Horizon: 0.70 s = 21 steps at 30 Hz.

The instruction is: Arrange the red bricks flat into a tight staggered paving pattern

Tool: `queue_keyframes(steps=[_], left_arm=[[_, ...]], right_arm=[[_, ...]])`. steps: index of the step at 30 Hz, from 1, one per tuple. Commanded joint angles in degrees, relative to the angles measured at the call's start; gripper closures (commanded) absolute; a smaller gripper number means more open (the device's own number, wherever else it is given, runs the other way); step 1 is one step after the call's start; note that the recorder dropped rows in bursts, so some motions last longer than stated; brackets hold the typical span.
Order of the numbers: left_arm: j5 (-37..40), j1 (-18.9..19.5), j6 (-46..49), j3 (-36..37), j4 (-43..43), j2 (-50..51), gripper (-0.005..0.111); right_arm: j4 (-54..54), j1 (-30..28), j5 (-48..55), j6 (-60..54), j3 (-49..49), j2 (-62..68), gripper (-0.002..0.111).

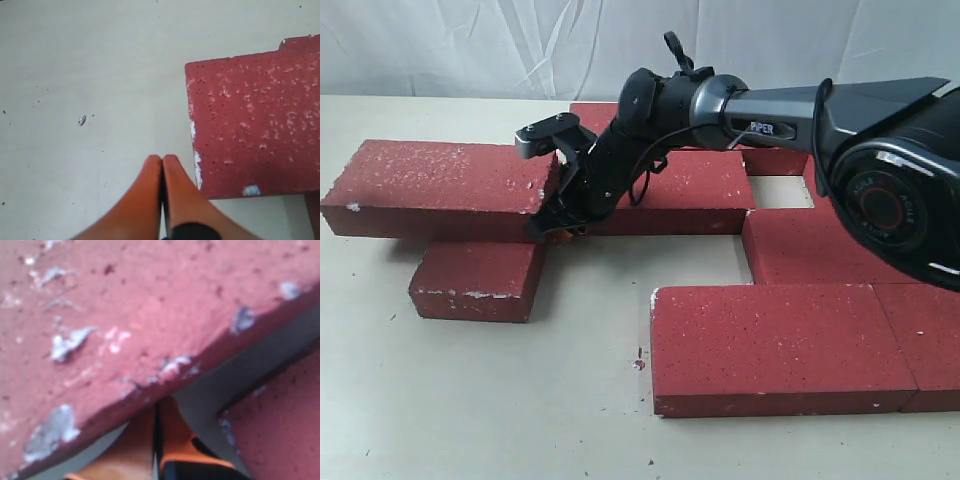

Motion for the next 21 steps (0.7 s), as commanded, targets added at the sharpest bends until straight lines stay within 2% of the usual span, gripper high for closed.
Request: queue_keyframes(steps=[1,7,10,12,14,17,21], left_arm=[[-0.7,0.2,-0.1,0.2,-0.5,-0.4,0.107],[-0.9,0.2,-0.1,0.2,-1.8,-0.4,0.107],[-1.6,-0.1,0.0,0.2,-6.5,-0.4,0.107],[-1.6,-1.3,2.7,-0.1,-11.1,-0.4,0.107],[-1.9,-3.5,9.9,-0.5,-17.6,-0.4,0.107],[-0.9,-7.9,25.7,-1.0,-33.1,-0.4,0.107],[3.9,-14.8,45.1,-1.1,-51.2,1.4,0.107]], right_arm=[[0.8,1.8,0.1,0.5,-3.7,2.0,0.109],[0.7,3.6,-1.9,0.5,-6.4,3.0,0.109],[-0.4,3.6,-2.4,0.6,-6.8,3.0,0.109],[-5.7,3.0,-1.5,0.7,-6.8,2.6,0.109],[-10.4,2.0,-0.3,4.8,-6.8,1.5,0.109],[-16.2,-0.6,3.7,10.6,-6.8,-0.7,0.109],[-16.6,-4.7,13.2,10.8,-6.7,-5.5,0.109]])
